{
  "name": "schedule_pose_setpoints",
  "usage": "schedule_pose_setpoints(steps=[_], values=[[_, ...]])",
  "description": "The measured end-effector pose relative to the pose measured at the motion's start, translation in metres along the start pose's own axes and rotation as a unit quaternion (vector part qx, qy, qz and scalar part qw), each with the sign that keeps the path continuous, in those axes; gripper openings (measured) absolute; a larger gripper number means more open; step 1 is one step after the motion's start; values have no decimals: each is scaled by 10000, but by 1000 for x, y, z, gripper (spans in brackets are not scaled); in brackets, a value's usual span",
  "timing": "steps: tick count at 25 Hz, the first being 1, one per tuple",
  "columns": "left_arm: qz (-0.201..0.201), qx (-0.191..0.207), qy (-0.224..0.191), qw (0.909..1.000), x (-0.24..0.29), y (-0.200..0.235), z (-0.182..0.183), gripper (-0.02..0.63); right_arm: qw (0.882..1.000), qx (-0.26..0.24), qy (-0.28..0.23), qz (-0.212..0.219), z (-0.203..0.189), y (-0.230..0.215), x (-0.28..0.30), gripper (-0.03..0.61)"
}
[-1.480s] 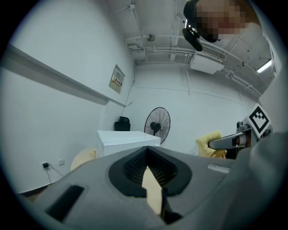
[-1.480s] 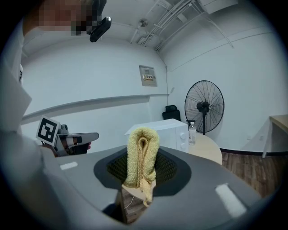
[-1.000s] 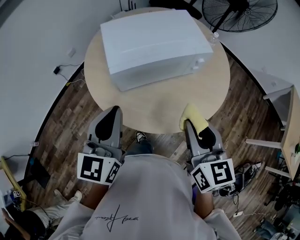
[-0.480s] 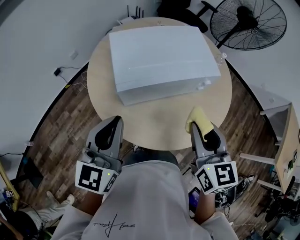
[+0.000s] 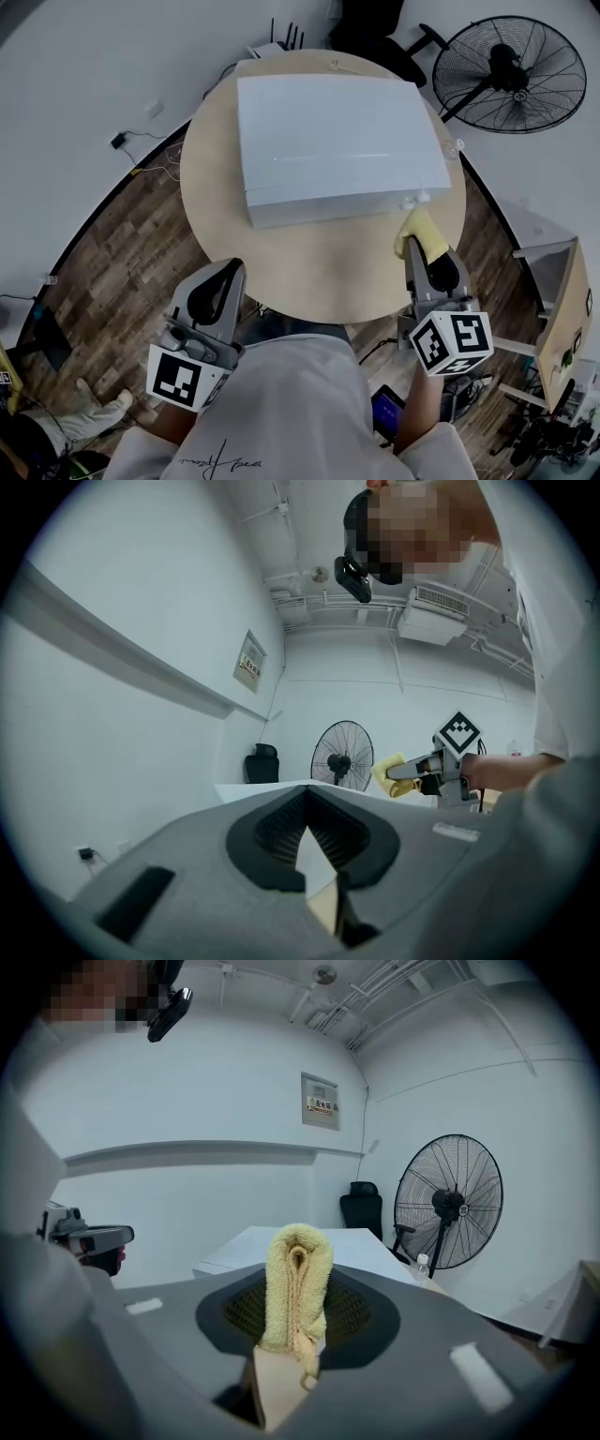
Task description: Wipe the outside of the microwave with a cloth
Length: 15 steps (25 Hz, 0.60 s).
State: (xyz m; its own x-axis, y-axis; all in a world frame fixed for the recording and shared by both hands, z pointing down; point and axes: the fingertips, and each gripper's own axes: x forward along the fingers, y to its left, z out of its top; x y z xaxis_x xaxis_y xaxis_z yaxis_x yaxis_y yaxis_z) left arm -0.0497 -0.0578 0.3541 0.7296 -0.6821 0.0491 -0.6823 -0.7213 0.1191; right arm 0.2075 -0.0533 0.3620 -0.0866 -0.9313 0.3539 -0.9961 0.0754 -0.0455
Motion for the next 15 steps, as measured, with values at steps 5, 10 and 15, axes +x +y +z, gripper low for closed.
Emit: schedule_pose_setpoints(steps=[5, 10, 15], values=[[410, -111, 160, 9990, 9, 13, -2, -11, 9996, -268, 78, -3, 16, -11, 23, 120], [541, -243, 214, 9980, 24, 15, -3, -11, 9992, -363, 179, 73, 26, -27, 45, 121], [648, -104, 120, 9978, 46, 13, 13, -11, 9987, -501, 100, 46, 50, -53, 63, 121]])
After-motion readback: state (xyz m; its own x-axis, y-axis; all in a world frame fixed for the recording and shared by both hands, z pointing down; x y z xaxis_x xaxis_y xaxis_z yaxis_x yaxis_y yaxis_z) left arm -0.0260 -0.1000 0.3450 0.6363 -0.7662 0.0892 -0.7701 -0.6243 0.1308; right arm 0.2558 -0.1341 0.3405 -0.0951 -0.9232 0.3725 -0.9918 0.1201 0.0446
